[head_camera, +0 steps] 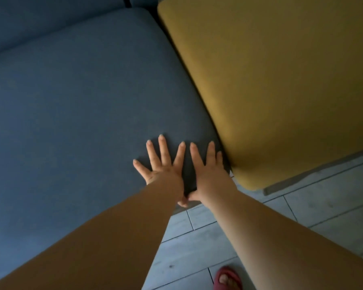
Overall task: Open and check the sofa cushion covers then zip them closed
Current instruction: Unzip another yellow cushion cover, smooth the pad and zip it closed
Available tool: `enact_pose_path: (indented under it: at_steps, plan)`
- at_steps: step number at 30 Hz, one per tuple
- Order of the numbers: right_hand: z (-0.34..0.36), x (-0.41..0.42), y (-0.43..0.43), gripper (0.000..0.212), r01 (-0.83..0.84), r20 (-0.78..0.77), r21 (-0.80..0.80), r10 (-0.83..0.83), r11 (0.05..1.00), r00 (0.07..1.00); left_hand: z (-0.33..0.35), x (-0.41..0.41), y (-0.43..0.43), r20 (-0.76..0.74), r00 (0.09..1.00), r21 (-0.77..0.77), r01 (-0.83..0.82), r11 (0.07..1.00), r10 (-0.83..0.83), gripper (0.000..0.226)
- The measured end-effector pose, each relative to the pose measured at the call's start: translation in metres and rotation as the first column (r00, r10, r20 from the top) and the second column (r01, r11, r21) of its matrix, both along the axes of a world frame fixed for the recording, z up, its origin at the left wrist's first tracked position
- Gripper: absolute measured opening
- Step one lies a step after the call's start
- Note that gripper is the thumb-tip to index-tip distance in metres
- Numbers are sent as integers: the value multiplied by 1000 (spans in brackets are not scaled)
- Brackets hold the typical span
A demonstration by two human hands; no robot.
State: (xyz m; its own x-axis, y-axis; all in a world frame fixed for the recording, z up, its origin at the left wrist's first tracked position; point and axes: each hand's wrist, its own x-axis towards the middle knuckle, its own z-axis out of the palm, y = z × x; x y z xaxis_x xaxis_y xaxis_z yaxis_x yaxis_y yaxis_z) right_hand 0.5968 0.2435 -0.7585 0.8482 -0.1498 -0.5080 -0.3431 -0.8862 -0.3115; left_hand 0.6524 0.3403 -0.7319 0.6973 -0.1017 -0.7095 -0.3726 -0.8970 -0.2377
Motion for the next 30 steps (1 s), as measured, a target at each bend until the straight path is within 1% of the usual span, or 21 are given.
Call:
enact_pose_path:
  at_steps: [8,14,18,26,28,30]
  plan:
    - [-15,8,-1,136,-26,-50,-15,25,1000,998,-14,5,-8,-23,997,35,-67,997,68,153]
    - [-23,15,1,138,-35,-112,-54,29,998,993,-24,6,-6,-42,996,-5,-79,997,79,150]
    - [-25,22,2,141,-70,-163,-62,59,996,985,-24,7,-4,-50,996,-31,-80,996,79,147]
    - [-17,16,-4,141,-134,-144,-51,126,990,982,-21,-2,-1,59,998,-60,-31,998,34,148]
    - [-7,11,-10,137,-152,-108,-19,149,988,983,-13,-6,1,92,995,-66,-26,997,32,149]
    - [7,5,-22,129,-193,-78,51,196,980,977,-4,-13,-2,117,992,-72,-45,996,53,146]
